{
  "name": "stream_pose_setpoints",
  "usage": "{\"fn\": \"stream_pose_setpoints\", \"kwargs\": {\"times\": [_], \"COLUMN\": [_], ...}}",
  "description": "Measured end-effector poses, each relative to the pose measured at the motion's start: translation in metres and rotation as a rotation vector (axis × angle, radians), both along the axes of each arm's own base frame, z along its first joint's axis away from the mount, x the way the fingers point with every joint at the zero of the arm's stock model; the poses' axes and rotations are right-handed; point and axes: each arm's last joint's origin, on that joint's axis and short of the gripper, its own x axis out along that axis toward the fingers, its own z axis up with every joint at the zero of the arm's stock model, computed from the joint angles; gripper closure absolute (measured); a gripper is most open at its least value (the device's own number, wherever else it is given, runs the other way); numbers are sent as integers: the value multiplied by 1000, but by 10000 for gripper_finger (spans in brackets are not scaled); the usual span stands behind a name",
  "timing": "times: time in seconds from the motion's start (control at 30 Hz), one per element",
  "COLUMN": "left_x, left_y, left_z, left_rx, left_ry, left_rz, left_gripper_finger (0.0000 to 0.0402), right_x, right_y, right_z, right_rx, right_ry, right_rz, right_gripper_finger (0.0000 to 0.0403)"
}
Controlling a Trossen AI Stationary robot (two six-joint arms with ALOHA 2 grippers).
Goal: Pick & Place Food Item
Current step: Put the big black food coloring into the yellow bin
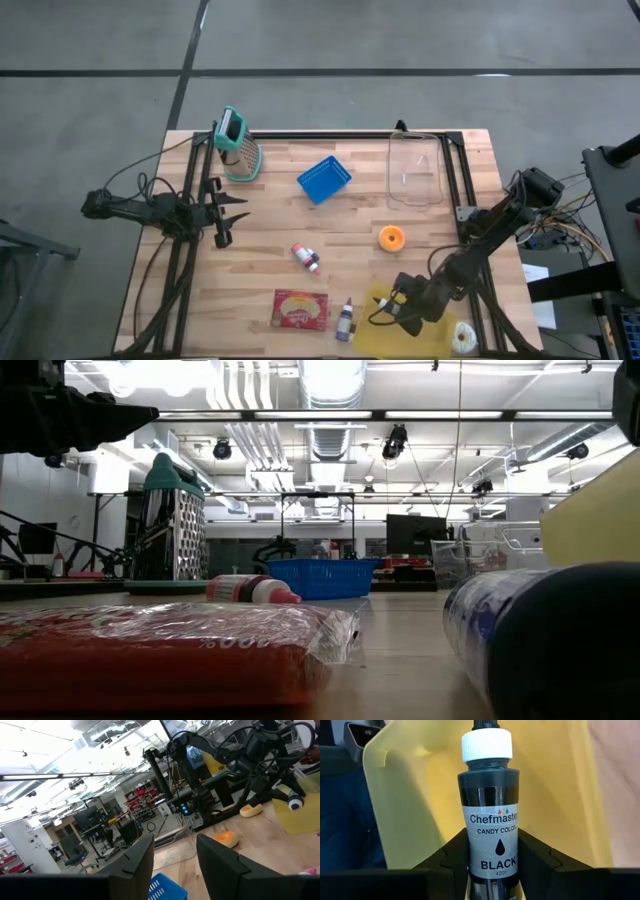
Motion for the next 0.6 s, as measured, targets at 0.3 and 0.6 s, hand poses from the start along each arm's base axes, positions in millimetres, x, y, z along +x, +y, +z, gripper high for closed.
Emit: {"fn": "stream_pose_setpoints", "kwargs": {"times": [0.3, 0.6], "left_x": [0, 0], "left_y": [0, 0], "left_z": [-1, -1], "left_rx": [2, 3], "left_ry": [8, 15], "left_rz": [0, 0], "left_gripper_finger": [250, 250], "right_x": [9, 12], "right_y": [12, 14], "right_z": [-24, -24], "right_rx": [-12, -24], "right_ry": [66, 71], "right_rz": [39, 51], "right_gripper_finger": [275, 270]}}
